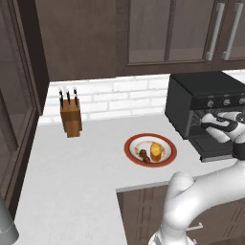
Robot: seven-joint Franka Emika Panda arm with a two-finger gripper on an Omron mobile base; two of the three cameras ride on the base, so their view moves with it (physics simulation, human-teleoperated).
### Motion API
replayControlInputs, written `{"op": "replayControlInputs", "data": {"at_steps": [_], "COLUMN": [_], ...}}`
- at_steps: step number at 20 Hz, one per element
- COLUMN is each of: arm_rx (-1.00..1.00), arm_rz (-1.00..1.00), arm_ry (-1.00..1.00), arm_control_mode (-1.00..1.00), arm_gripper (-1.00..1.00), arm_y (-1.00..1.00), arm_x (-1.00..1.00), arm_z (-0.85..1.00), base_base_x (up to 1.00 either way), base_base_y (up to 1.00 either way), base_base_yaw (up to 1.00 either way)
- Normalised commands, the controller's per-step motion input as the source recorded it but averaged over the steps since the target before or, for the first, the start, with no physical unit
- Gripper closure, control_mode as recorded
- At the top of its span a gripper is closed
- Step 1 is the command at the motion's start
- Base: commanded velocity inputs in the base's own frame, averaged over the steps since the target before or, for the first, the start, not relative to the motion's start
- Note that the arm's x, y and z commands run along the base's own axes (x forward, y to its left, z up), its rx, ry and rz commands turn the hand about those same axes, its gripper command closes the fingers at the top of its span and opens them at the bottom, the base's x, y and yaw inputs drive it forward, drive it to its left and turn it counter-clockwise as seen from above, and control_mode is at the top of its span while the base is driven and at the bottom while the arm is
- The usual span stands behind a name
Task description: Pick up the kebab skewer and baguette bread, and place them inside the toaster oven. Close the toaster oven door and start by setting the timer.
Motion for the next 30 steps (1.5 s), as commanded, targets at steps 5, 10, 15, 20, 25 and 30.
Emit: {"op": "replayControlInputs", "data": {"at_steps": [5,10,15,20,25,30], "arm_rx": [0.01,0.02,0.01,0.01,0.04,0.02], "arm_rz": [0.02,0.02,0.00,0.00,0.00,0.00], "arm_ry": [0.09,0.10,0.08,0.03,0.00,0.00], "arm_control_mode": [-1.00,-1.00,-1.00,-1.00,-1.00,-1.00], "arm_gripper": [-1.00,-1.00,-1.00,-1.00,-1.00,-1.00], "arm_y": [0.00,0.00,0.00,-0.02,-0.07,-0.01], "arm_x": [0.00,0.00,-0.04,-0.14,-0.38,-0.40], "arm_z": [-0.22,-0.24,-0.29,-0.39,-0.55,-0.51], "base_base_x": [0.00,0.00,0.00,0.00,0.00,0.00], "base_base_y": [0.00,0.00,0.00,0.00,0.00,0.00], "base_base_yaw": [0.00,0.00,0.00,0.00,0.00,0.00]}}
